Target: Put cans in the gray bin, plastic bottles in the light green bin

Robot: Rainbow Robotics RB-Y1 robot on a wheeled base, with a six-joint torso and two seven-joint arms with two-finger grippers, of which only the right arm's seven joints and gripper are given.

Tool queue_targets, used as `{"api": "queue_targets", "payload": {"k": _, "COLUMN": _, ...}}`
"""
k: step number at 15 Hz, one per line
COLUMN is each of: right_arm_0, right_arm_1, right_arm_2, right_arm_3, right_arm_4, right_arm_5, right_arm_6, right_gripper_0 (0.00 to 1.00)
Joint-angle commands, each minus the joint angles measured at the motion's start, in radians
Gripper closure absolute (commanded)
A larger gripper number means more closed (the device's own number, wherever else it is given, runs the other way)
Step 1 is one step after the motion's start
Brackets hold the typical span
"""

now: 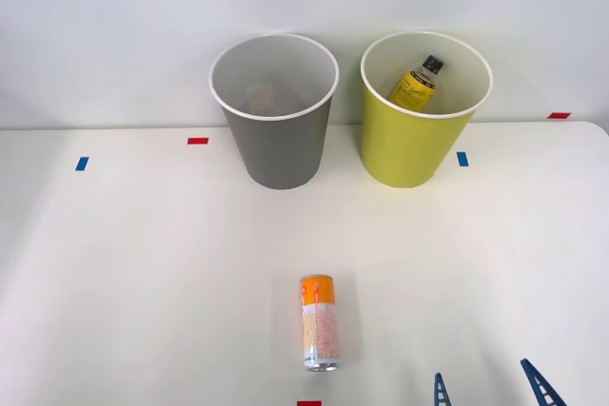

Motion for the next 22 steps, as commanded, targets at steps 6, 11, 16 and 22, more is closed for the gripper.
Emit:
{"api": "queue_targets", "payload": {"k": 6, "right_arm_0": 0.000, "right_arm_1": 0.000, "right_arm_2": 0.000, "right_arm_3": 0.000, "right_arm_4": 0.000, "right_arm_5": 0.000, "right_arm_6": 0.000, "right_gripper_0": 0.00}}
{"api": "queue_targets", "payload": {"k": 11, "right_arm_0": 0.000, "right_arm_1": 0.000, "right_arm_2": 0.000, "right_arm_3": 0.000, "right_arm_4": 0.000, "right_arm_5": 0.000, "right_arm_6": 0.000, "right_gripper_0": 0.00}}
{"api": "queue_targets", "payload": {"k": 16, "right_arm_0": 0.000, "right_arm_1": 0.000, "right_arm_2": 0.000, "right_arm_3": 0.000, "right_arm_4": 0.000, "right_arm_5": 0.000, "right_arm_6": 0.000, "right_gripper_0": 0.00}}
{"api": "queue_targets", "payload": {"k": 22, "right_arm_0": 0.000, "right_arm_1": 0.000, "right_arm_2": 0.000, "right_arm_3": 0.000, "right_arm_4": 0.000, "right_arm_5": 0.000, "right_arm_6": 0.000, "right_gripper_0": 0.00}}
